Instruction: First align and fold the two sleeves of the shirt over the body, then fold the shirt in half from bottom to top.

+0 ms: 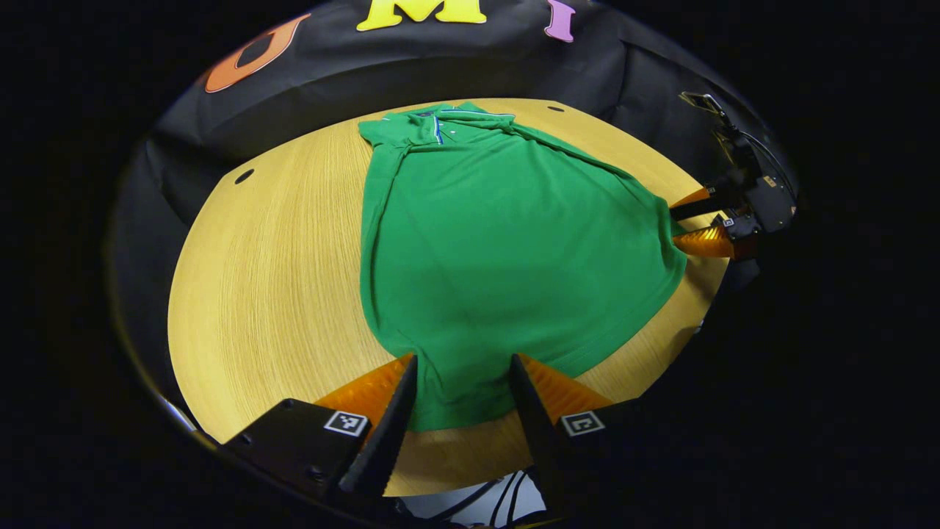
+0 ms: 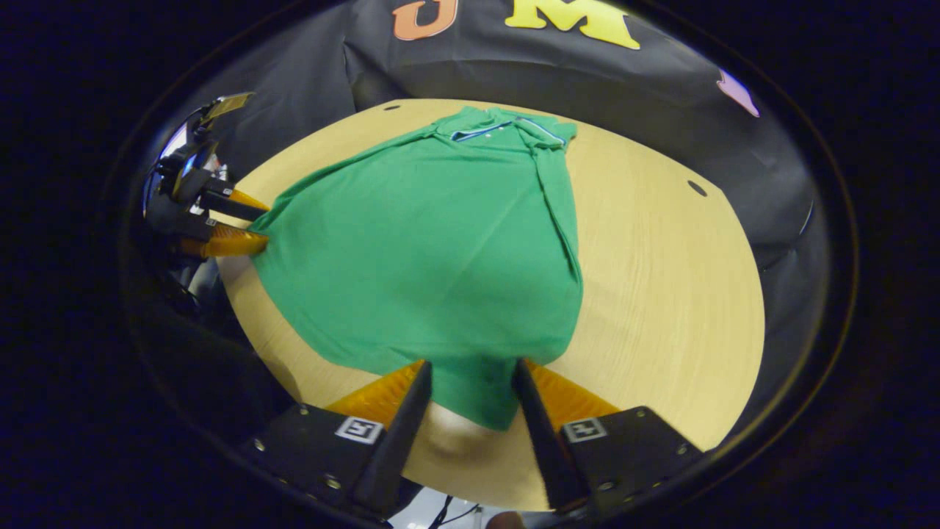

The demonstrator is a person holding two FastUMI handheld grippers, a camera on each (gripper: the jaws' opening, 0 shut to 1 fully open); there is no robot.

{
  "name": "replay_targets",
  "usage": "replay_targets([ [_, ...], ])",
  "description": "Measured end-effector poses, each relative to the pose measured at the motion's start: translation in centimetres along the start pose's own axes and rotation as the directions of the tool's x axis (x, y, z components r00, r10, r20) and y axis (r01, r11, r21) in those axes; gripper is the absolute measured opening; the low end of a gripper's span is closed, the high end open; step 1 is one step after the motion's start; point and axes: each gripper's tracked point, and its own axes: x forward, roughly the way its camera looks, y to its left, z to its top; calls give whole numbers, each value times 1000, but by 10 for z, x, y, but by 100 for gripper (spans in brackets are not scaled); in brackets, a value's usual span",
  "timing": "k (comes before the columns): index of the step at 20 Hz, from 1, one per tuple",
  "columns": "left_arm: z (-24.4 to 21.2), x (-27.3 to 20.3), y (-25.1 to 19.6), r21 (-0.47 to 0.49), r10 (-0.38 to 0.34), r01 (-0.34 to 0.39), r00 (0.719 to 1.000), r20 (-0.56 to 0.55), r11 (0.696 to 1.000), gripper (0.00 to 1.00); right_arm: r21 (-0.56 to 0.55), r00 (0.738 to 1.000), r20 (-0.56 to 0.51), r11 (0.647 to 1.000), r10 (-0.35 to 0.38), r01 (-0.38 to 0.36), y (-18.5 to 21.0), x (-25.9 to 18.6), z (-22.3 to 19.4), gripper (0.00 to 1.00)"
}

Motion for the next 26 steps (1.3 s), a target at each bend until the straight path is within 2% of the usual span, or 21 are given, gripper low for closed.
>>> replay_targets([
  [1, 0, 0, -3, 9, -3, 3, 1000, 10, 1000, 71, -2, 1000, -4, 1000, 1, -1, 0, -1, 0, 70],
  [2, 4, -1, -7, 12, -8, 8, 1000, 18, 1000, 66, -1, 1000, 5, 1000, 9, -9, 1, 1, 1, 70],
  [3, 6, 3, -10, 19, -16, 15, 1000, 23, 1000, 43, 6, 1000, 8, 1000, 7, -7, 2, -2, 5, 52],
  [4, 7, 2, -12, 22, -22, 21, 999, 28, 1000, 41, 7, 1000, 4, 1000, 9, -9, 1, 1, 2, 33],
  [5, 8, 3, -12, 19, -23, 22, 999, 35, 1000, 34, 3, 1000, 15, 1000, 12, -12, 1, 1, 6, 32],
  [6, 8, 3, -12, 7, -25, 24, 999, 37, 1000, 20, 16, 1000, 2, 1000, 11, -11, 1, 2, 4, 2],
  [7, 9, 3, -12, -13, -31, 31, 999, 34, 999, 8, 21, 1000, -5, 1000, 13, -13, 1, 1, 6, 2],
  [9, 12, 4, -14, -102, -74, 77, 997, 32, 992, 4, 50, 999, -17, 998, 31, -30, 2, 2, 8, 3],
  [11, 24, 0, -8, -179, -96, 103, 994, 51, 978, 3, 88, 998, -31, 995, 55, -52, 2, -3, 10, 1],
  [14, 44, -5, 1, -224, -104, 121, 991, 87, 967, 4, 126, 998, 0, 990, 70, -69, 0, -14, 24, 1],
  [26, 111, -36, 6, -190, -115, 155, 972, 205, 969, 4, 175, 984, 164, 980, 65, -94, -15, -62, 106, 1],
])
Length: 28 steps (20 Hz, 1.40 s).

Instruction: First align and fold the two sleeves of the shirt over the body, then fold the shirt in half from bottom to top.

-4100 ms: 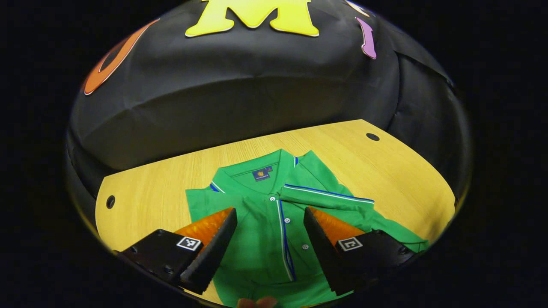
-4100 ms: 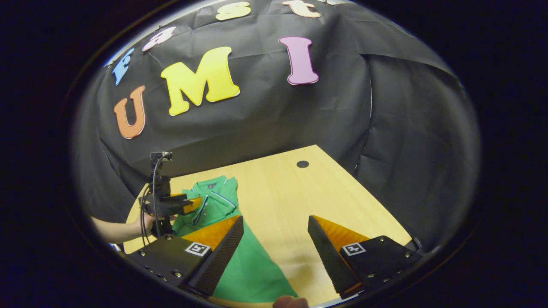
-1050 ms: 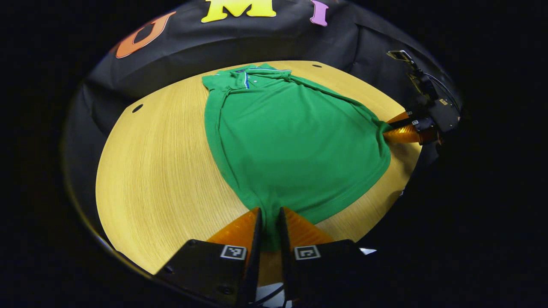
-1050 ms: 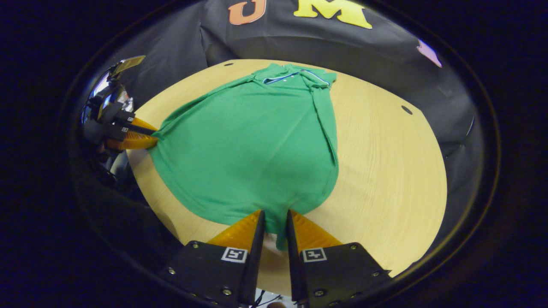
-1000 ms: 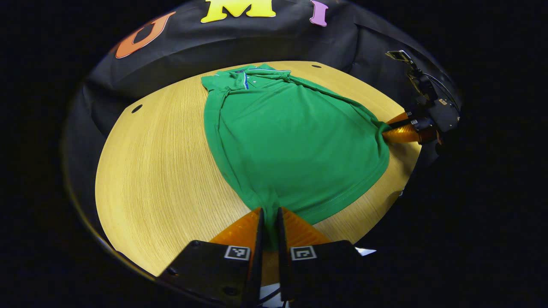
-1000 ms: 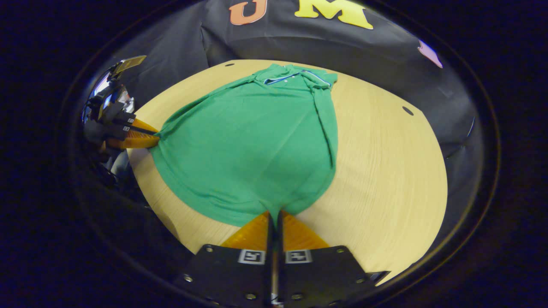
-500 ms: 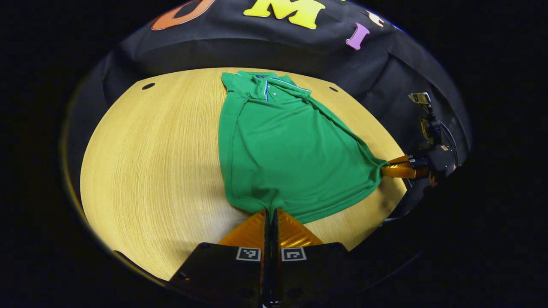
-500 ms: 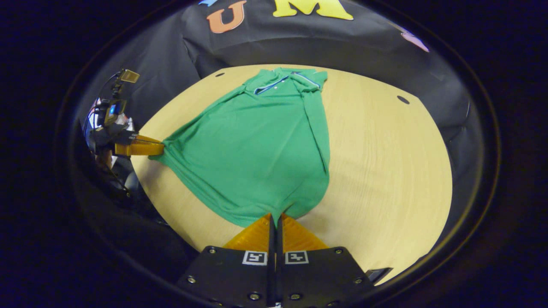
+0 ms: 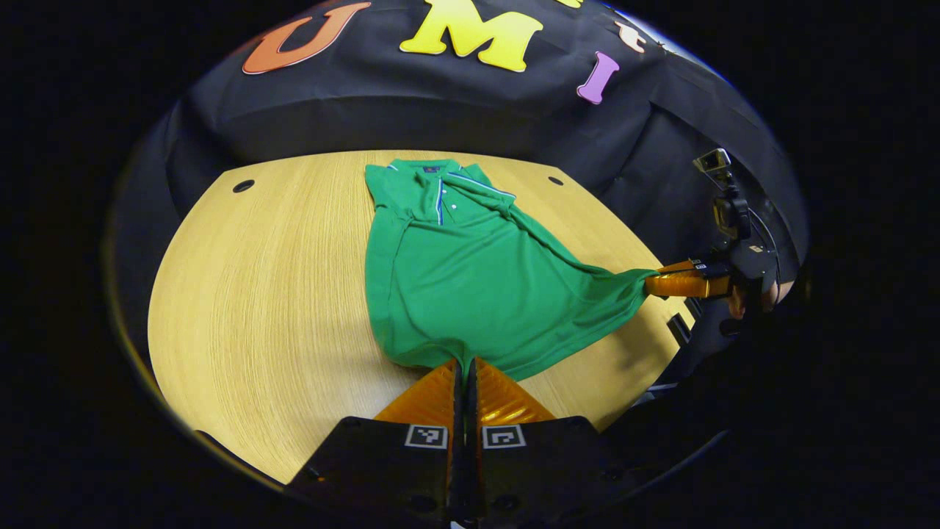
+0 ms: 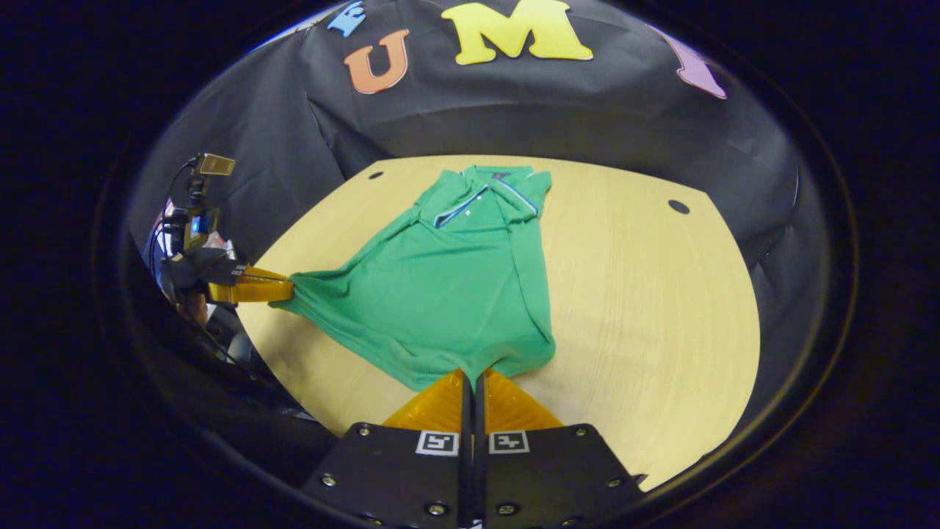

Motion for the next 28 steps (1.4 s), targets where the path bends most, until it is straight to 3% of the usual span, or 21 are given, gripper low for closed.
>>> replay_targets([
  [12, 107, -26, 10, 21, 19, -24, 981, 192, 999, 4, -13, 982, 186, 1000, -11, 14, -4, -21, 109, 0],
  [28, 277, -4, 46, 58, 40, -69, 919, 392, 996, 3, -5, 944, 325, 998, -59, 65, -29, -3, 247, 0],
])
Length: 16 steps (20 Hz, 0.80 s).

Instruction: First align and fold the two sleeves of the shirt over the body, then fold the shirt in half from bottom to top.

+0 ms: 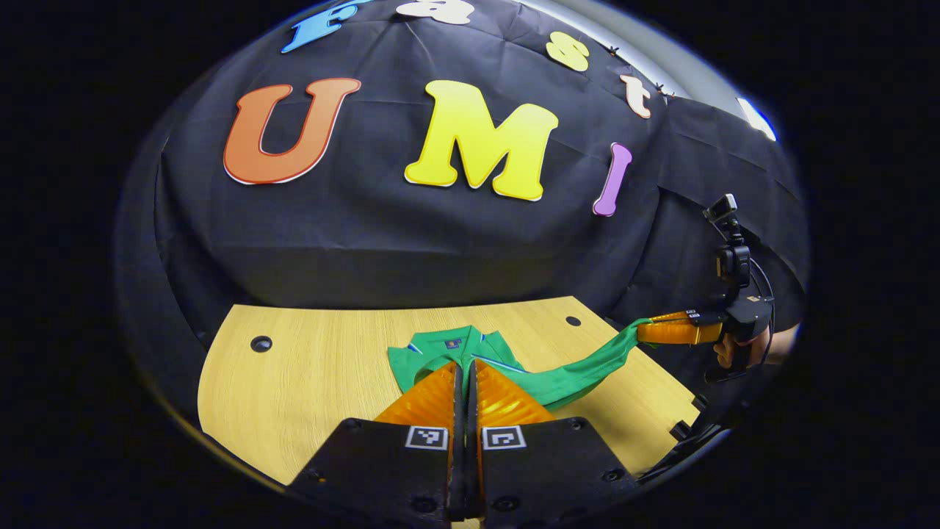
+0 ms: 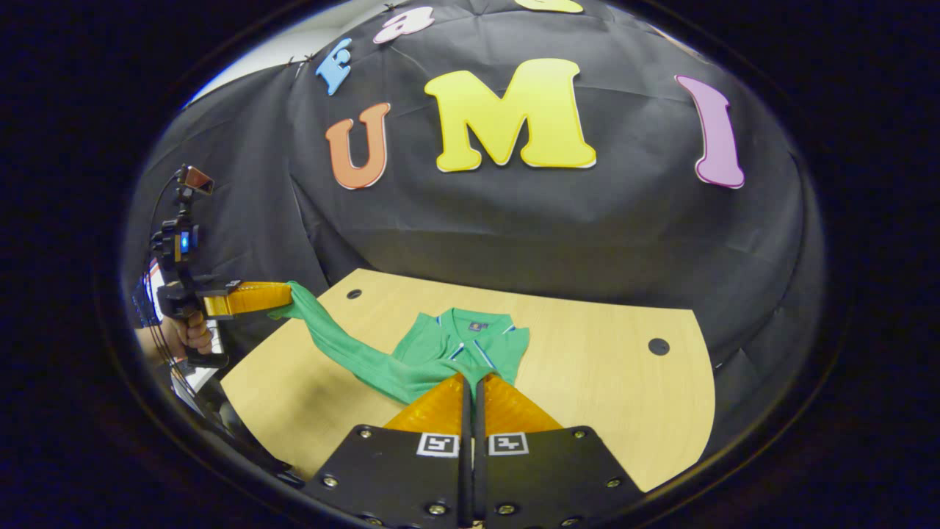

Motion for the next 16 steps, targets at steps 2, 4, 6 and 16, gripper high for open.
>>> replay_targets([
  [2, 12, 12, 4, 0, -6, 6, 1000, 13, 1000, 3, -10, 1000, 9, 1000, -10, 10, -4, 9, 12, 0],
  [4, 22, 23, 11, 4, -7, 7, 1000, 21, 1000, 3, -24, 999, 21, 999, -24, 24, -11, 21, 26, 0],
  [6, 32, 36, 18, 11, -3, 2, 1000, 26, 1000, 3, -23, 999, 31, 999, -35, 35, -18, 35, 38, 0],
  [16, 38, 116, 62, -14, 34, -34, 999, 27, 999, 3, 4, 998, 26, 999, -48, 48, -40, 130, 57, 3],
])
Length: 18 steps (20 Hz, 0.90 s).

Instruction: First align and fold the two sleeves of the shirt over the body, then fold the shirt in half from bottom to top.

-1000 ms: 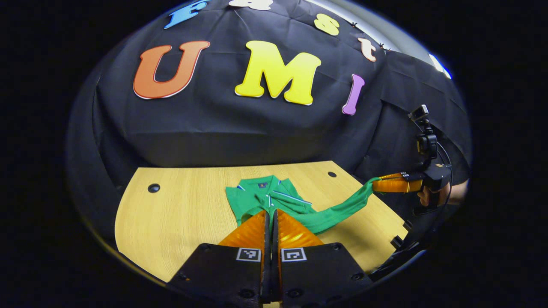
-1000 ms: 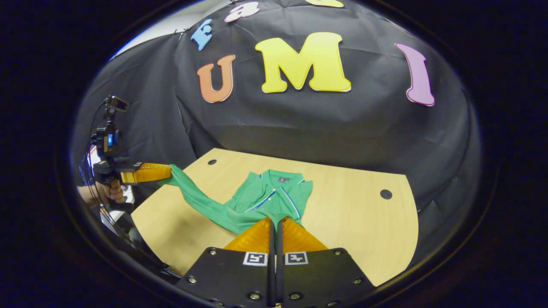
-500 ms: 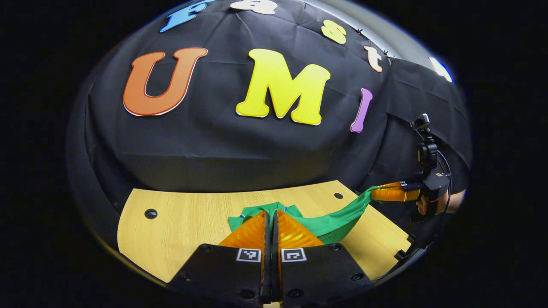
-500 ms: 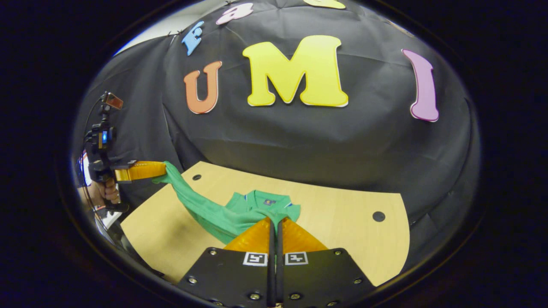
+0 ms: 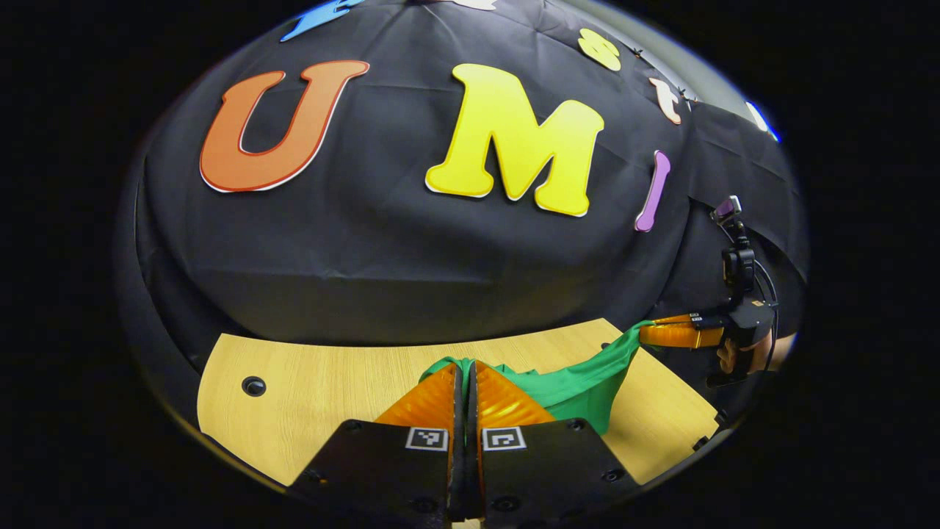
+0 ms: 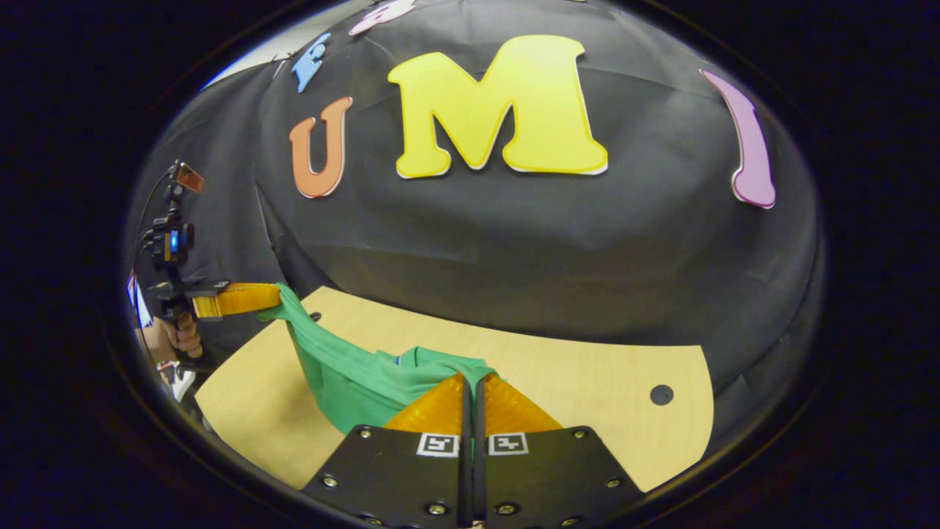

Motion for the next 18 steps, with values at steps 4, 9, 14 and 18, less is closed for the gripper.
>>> replay_targets([
  [4, -22, 36, 15, -11, 19, -20, 1000, -23, 1000, 3, 25, 999, -25, 999, -20, 21, -15, 39, -14, 0],
  [9, -61, 80, 40, -40, 66, -69, 995, -77, 997, 4, 25, 996, -56, 998, -63, 64, -42, 87, -38, 0],
  [14, -92, 113, 58, -43, 110, -116, 987, -116, 992, 4, -2, 994, -49, 995, -99, 99, -55, 129, -51, 1],
  [18, -106, 134, 63, -38, 144, -150, 982, -122, 988, 4, -37, 991, -46, 992, -122, 120, -53, 153, -60, 1],
])
